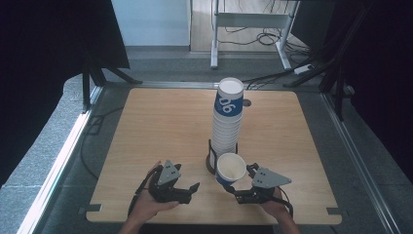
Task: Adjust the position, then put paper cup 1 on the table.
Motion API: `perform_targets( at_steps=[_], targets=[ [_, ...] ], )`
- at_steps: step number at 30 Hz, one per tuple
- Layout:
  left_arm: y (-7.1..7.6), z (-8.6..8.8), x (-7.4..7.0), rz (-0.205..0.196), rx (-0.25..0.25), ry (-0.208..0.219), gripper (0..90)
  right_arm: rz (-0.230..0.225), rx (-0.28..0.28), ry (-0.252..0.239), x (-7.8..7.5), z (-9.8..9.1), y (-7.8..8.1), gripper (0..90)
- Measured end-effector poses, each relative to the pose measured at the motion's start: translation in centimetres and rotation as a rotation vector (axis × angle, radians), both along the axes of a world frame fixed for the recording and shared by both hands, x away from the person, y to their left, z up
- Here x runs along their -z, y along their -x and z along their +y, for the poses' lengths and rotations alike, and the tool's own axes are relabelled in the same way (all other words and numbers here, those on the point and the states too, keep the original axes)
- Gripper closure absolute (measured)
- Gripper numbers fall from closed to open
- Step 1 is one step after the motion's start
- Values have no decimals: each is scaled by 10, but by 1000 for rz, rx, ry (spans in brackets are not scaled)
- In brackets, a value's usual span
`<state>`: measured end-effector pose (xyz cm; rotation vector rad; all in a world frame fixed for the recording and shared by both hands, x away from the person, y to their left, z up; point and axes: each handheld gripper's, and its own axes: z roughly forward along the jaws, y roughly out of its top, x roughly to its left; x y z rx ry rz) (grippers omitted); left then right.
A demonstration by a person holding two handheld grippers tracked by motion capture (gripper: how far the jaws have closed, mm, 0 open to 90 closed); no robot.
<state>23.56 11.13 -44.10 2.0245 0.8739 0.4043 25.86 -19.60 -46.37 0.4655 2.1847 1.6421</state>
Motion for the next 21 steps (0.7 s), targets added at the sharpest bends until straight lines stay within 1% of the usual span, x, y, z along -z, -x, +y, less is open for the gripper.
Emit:
perform_targets(
  at_steps=[6,12,16,21],
  targets=[
    [-1,1,0,1,-5,4,136,-20,20,-39,-11,-18,3,263],
    [-2,0,2,9,-5,-1,136,-36,49,-69,-19,-35,2,263],
    [-2,-1,2,9,-2,-4,136,-44,68,-72,-22,-42,2,263],
    [-2,-2,4,14,0,-11,136,-45,112,-88,-24,-58,-1,263]
  ],
)
